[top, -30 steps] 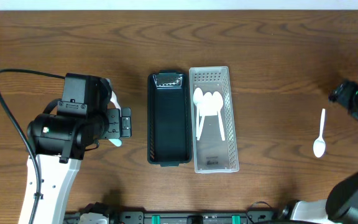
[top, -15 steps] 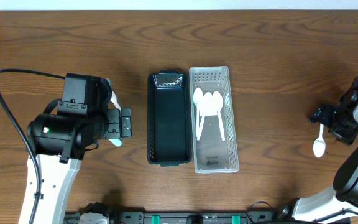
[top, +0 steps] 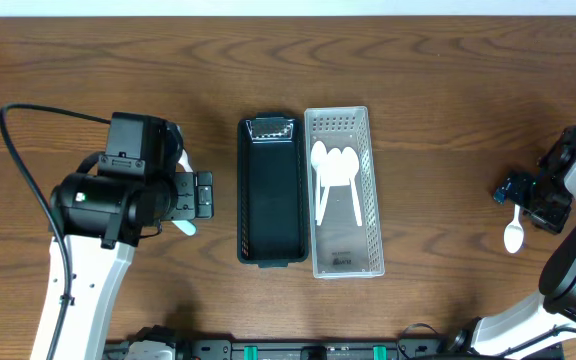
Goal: Pack container
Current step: 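Reach the right gripper down and grasp the small white spoon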
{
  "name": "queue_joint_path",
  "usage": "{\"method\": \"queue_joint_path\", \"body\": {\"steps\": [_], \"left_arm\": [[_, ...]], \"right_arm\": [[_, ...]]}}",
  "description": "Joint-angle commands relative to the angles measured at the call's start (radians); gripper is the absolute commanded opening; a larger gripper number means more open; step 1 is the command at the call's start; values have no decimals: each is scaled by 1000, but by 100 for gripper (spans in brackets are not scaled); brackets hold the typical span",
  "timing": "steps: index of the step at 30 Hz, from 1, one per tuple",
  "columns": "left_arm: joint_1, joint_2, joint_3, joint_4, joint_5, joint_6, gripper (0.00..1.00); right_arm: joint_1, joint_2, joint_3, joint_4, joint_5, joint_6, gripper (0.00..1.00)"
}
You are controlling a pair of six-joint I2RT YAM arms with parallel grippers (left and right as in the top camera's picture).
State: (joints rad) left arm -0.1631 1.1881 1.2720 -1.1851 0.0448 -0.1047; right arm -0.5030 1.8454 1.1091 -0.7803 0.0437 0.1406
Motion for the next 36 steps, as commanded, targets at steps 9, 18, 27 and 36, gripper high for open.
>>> {"method": "queue_joint_path", "body": {"steps": [9,18,27,36], "left_arm": [[1,7,-6,-2,-12,-5,96],[1,7,-6,-2,-12,-5,96],[1,7,-6,-3,-12,-5,96],[1,7,-6,-2,-12,-5,96]], "right_arm": [[-2,8,-40,37,-3,-15,87],[-2,8,-60,56,-4,-14,77],[-2,8,-60,55,-26,-14,34],[-2,8,-60,56,-26,-14,11]]}}
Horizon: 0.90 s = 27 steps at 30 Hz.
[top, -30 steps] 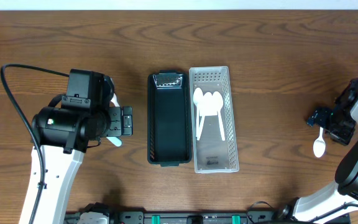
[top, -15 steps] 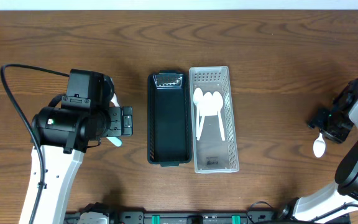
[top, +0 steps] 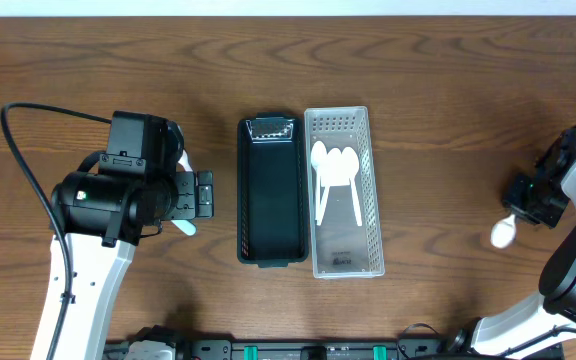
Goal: Pack container
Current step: 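Reach the right gripper down and grasp the small white spoon, then place the small spoon into the white tray and release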
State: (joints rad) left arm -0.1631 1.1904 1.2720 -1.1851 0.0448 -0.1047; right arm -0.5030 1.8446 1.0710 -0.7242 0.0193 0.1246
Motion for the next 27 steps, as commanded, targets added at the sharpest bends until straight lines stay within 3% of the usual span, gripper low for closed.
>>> {"method": "queue_joint_path", "body": {"steps": [1,6,15,21,27], "left_arm": [[1,5,-6,-3,-12,-4,96],[1,5,-6,-3,-12,-5,96],[1,5,-6,-2,-12,-5,96],[1,5,-6,-2,-12,-5,96],[1,5,-6,-2,-12,-5,96]], "right_arm": [[-2,9,-22,0,-2,2,11],[0,9,-22,11,-5,19,1],[48,-27,60,-60,-94,16,1],[212,-146,218,-171,-99,16,1],[493,-225,422,-274,-99,37,1]]}}
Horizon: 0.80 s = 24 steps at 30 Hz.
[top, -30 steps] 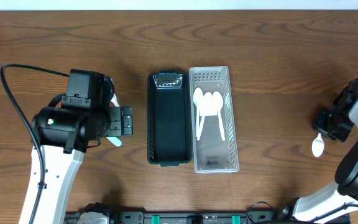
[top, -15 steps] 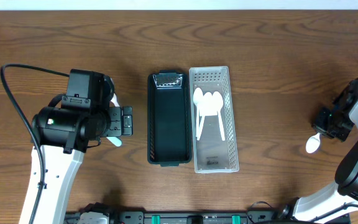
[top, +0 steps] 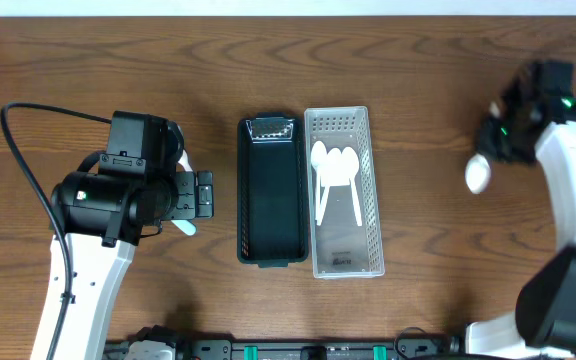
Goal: Pack container
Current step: 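Place the small spoon into the white tray and release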
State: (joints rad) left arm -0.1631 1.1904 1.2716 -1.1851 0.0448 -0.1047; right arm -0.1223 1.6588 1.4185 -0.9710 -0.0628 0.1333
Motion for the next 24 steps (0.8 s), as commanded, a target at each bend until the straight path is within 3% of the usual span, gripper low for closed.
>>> {"method": "queue_joint_path", "body": {"steps": [1,9,24], "left_arm": [[1,5,-6,-2,-12,-5,96],[1,5,-6,-3,-12,-5,96],[1,5,-6,-3,-12,-5,96]], "right_arm": [[155,-39,99,-39,-17,40,1],[465,-5,134,20,8,155,1],[607,322,132,39,43,161,2]]}}
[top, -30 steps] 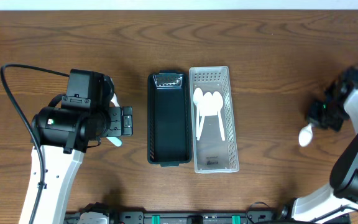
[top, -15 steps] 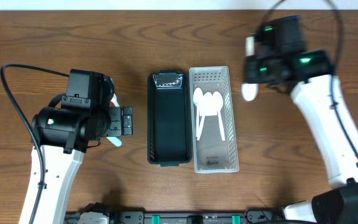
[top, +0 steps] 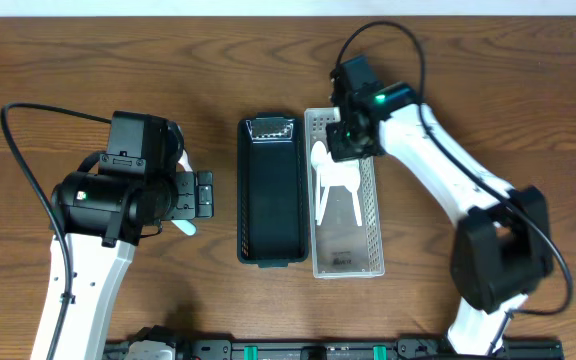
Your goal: Pack container
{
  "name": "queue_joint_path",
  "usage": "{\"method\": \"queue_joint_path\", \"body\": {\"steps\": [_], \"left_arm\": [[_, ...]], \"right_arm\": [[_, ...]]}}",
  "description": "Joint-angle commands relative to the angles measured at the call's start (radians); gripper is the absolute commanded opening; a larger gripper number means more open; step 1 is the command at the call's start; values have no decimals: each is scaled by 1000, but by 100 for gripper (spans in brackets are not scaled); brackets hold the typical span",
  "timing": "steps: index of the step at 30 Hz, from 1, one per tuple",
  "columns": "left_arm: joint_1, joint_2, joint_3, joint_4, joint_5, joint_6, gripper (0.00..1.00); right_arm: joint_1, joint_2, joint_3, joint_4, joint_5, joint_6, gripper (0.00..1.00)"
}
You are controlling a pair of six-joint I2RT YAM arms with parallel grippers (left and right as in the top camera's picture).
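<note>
A black container [top: 271,190] stands mid-table with a white slotted basket [top: 368,240] touching its right side. Several white spoons [top: 334,180] lie in the basket, bowls toward the far end. My right gripper [top: 349,141] hangs over that far end, right above the spoon bowls. It stays shut on a white spoon, which is mostly hidden under the wrist and blends with the others. My left gripper [top: 184,193] is left of the black container, fingers spread wide, with nothing between them.
The right arm [top: 448,180] stretches diagonally from the front right corner across the table to the basket. The left arm [top: 88,250] fills the front left. A black cable [top: 28,170] loops at the left edge.
My right gripper, with the white spoon, has moved from the far right of the table to over the far end of the white basket. The left arm has not moved.
My right gripper was at the right table edge, shut on a white spoon lying there. Then the spoon was lifted a little, then held higher and farther back. Now it is over the basket with the other spoons. The left arm stayed still throughout.
</note>
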State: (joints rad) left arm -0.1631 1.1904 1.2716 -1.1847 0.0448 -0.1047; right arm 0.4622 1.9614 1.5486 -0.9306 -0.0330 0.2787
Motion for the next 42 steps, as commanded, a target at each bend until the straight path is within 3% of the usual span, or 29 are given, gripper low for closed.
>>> {"method": "queue_joint_path", "body": {"steps": [1,3,6,9,16,24,27,32,42], "left_arm": [[1,5,-6,-3,-12,-5,96],[1,5,-6,-3,-12,-5,96],[1,5,-6,-3,-12,-5,96],[1,5,-6,-3,-12,-5,96],[1,5,-6,-23,-12,-5,96],[6,23,53,6,-20,-174,96],[31,97,155,20,-24,-259,96],[101,335,361,31,-31,-272,96],[208,716,388,114,25,-315,96]], "right_arm": [[27,22,2,0,13,16,3],[31,20,2,10,14,12,7],[32,5,4,23,14,12,34],[28,-19,18,21,21,-6,46],[-23,-151,156,-58,119,-26,49],[-196,-360,198,-185,160,-26,73],[-268,-391,198,-249,155,-26,75],[-329,-391,194,-339,154,-36,75],[-330,-390,147,-364,156,-59,76]]}}
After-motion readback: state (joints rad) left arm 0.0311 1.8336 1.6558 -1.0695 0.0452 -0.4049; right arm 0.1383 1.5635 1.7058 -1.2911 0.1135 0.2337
